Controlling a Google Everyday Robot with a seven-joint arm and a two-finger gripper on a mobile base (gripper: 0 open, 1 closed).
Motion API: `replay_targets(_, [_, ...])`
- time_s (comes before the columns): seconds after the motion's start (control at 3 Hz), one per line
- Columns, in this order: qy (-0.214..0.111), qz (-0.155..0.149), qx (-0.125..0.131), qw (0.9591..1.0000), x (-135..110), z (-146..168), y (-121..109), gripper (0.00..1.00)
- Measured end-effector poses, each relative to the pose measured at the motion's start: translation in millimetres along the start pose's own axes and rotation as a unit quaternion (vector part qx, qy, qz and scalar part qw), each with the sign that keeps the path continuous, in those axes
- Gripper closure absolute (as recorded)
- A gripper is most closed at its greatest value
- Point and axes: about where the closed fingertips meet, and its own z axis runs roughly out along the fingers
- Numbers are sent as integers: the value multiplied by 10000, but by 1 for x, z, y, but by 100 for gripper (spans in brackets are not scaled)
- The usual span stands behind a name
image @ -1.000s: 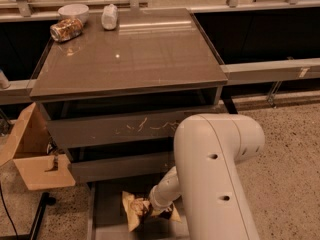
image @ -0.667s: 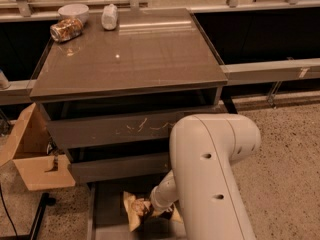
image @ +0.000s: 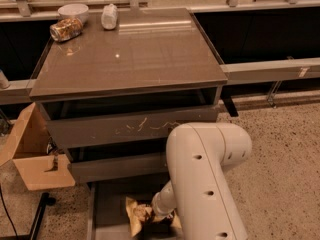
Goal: Place brown chip bag into bottom drawer
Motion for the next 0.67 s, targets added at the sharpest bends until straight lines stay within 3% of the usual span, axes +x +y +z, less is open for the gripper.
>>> replay_targets(0.67, [-116,-71,63,9999,7,32,1,100])
